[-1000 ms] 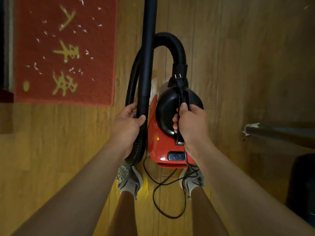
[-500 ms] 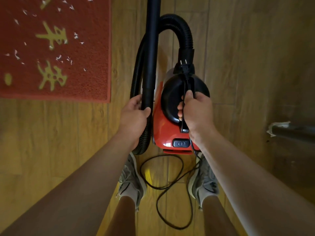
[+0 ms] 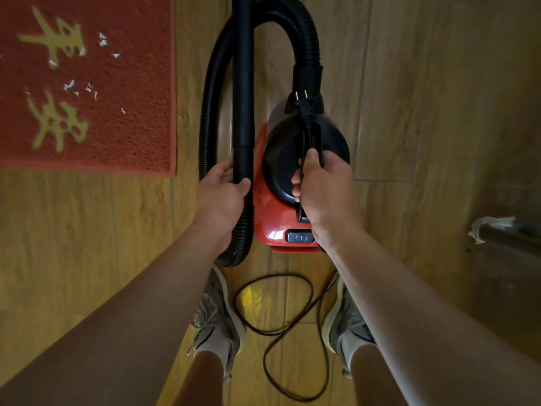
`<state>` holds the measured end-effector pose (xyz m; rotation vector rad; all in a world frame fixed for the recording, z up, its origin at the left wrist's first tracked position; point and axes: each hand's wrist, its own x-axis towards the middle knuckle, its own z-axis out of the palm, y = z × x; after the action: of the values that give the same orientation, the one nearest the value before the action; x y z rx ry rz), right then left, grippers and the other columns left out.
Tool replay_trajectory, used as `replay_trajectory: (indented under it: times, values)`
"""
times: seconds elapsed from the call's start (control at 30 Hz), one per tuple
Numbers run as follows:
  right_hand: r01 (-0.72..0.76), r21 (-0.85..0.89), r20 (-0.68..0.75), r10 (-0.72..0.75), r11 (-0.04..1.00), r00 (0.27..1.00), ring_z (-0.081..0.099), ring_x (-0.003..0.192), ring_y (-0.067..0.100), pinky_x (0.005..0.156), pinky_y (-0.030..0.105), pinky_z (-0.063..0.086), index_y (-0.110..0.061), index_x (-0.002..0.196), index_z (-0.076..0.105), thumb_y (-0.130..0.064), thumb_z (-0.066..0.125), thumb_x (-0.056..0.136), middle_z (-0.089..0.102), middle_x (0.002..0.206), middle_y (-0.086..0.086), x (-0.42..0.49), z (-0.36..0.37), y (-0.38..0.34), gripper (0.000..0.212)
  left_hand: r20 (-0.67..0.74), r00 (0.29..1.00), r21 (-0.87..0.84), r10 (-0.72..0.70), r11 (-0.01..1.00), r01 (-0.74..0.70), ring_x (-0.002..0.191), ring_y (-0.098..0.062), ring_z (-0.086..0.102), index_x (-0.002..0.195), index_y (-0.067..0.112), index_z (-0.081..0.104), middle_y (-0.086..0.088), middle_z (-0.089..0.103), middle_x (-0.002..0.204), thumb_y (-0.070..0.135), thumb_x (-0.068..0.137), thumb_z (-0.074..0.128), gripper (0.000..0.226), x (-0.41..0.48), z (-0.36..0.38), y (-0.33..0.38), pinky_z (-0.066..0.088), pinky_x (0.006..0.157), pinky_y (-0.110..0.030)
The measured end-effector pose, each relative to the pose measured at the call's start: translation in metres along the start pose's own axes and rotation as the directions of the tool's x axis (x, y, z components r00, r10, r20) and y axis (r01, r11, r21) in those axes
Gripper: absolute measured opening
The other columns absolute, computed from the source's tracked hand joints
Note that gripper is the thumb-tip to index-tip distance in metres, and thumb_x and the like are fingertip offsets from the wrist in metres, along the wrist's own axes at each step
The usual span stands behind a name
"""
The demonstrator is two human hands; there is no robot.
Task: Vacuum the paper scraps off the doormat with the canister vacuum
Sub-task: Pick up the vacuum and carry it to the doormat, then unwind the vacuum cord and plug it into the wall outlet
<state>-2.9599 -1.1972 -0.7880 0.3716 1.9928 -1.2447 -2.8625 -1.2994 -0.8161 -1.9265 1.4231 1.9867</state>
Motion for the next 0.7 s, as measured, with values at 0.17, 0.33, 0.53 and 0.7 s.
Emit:
replay_trajectory:
  times: [0.17,0.33,0.53,0.7]
  values:
    - [0.037,-0.025,-0.014,-0.037,0.999,0.999,0.056,0.059,0.014,0.064,0.038,0.046,-0.018,0.076,0.058,-0.028,0.043,0.105,0.059,0.059,-0.006,0.001,-0.001,0.002,0.035,0.017,1.000,-0.026,-0.014,1.000,0.014,0.093,-0.013,0.072,0.143,0.019,0.052,0.009,0.075,0.098,-0.002,0.095,0.060,0.053,0.007,0.001,0.000,0.057,0.089,-0.035]
    - [0.036,-0.050,-0.032,-0.038,0.998,0.999,0.060,0.063,0.017,0.065,0.040,0.051,-0.017,0.077,0.059,-0.028,0.044,0.106,0.062,0.063,-0.004,-0.002,-0.005,0.001,0.034,0.016,1.000,0.013,0.000,1.000,0.000,0.083,-0.006,0.071,0.139,0.023,0.055,0.009,0.075,0.091,0.001,0.095,0.063,0.050,0.006,-0.001,0.003,0.057,0.079,-0.027]
    - [0.014,-0.038,-0.035,-0.016,0.999,0.999,0.063,0.064,0.015,0.075,0.046,0.056,-0.017,0.080,0.060,-0.026,0.044,0.106,0.064,0.064,-0.004,-0.007,-0.005,-0.003,0.032,0.035,0.999,0.036,0.034,0.999,-0.036,0.071,0.003,0.071,0.143,0.016,0.051,0.011,0.074,0.085,-0.002,0.095,0.063,0.052,-0.002,-0.001,0.010,0.052,0.060,-0.011]
    - [0.027,-0.095,-0.019,-0.029,0.995,0.999,0.065,0.068,0.018,0.076,0.046,0.056,-0.017,0.084,0.060,-0.028,0.043,0.106,0.066,0.070,0.000,-0.007,-0.008,-0.005,0.030,0.080,0.996,0.048,0.045,0.998,-0.049,0.075,0.002,0.072,0.143,0.016,0.050,0.004,0.073,0.099,-0.001,0.095,0.063,0.053,-0.006,-0.003,0.013,0.052,0.062,-0.010]
